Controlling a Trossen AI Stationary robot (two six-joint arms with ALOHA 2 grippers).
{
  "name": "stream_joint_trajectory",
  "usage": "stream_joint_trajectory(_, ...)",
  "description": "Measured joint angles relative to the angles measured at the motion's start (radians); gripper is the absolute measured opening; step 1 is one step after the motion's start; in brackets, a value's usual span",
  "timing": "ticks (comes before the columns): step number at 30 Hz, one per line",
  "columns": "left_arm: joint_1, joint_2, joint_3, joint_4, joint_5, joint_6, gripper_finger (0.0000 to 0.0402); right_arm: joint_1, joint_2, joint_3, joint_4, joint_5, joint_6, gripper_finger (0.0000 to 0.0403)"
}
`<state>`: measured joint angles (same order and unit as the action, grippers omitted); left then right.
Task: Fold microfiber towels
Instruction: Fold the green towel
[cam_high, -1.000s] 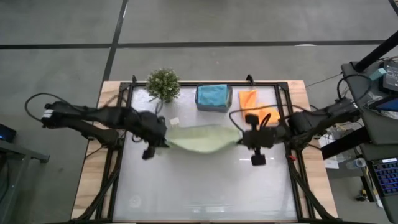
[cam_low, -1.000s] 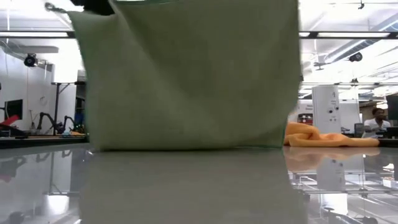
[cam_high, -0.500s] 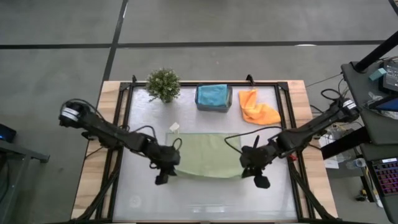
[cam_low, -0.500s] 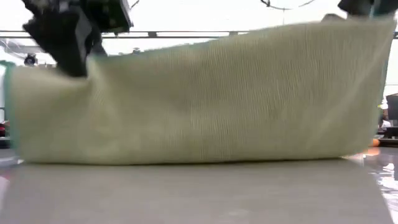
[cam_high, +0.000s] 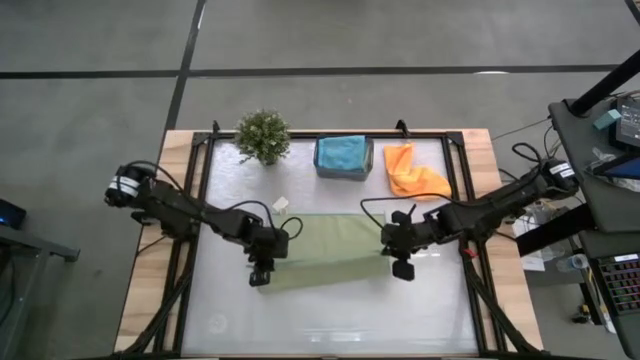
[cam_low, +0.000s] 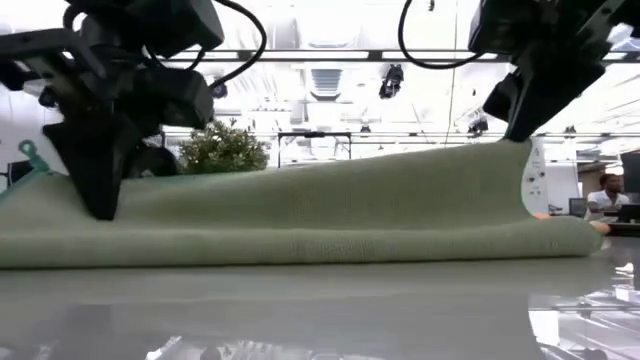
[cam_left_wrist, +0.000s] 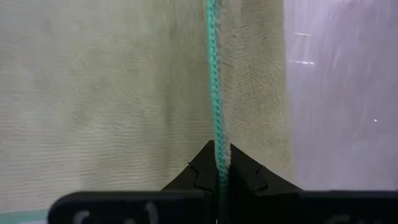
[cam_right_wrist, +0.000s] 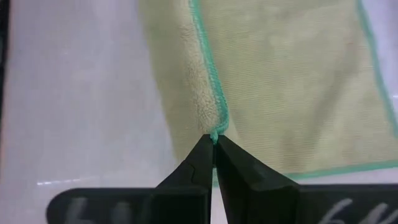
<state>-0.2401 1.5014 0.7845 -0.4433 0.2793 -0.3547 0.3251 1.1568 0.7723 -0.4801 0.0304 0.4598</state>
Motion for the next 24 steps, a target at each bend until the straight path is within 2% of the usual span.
stream_joint_trajectory(6,0.087,-0.057,0.007,-0.028,-0.044,0.144,0.0,-0.059,0.0,0.0,-0.079,0.002,-0.028,0.0008)
stream_joint_trajectory(11,0.174,-0.088,0.007,-0.045,-0.052,0.249,0.0,-0.094,0.0,0.0,-0.116,0.069,-0.047,0.0008)
stream_joint_trajectory(18,0.293,-0.076,0.008,-0.045,-0.053,0.359,0.0,-0.157,0.0,0.0,-0.117,0.08,-0.112,0.0008)
stream_joint_trajectory(24,0.365,-0.06,0.007,-0.045,-0.055,0.395,0.0,-0.213,0.0,0.0,-0.121,0.104,-0.168,0.0008)
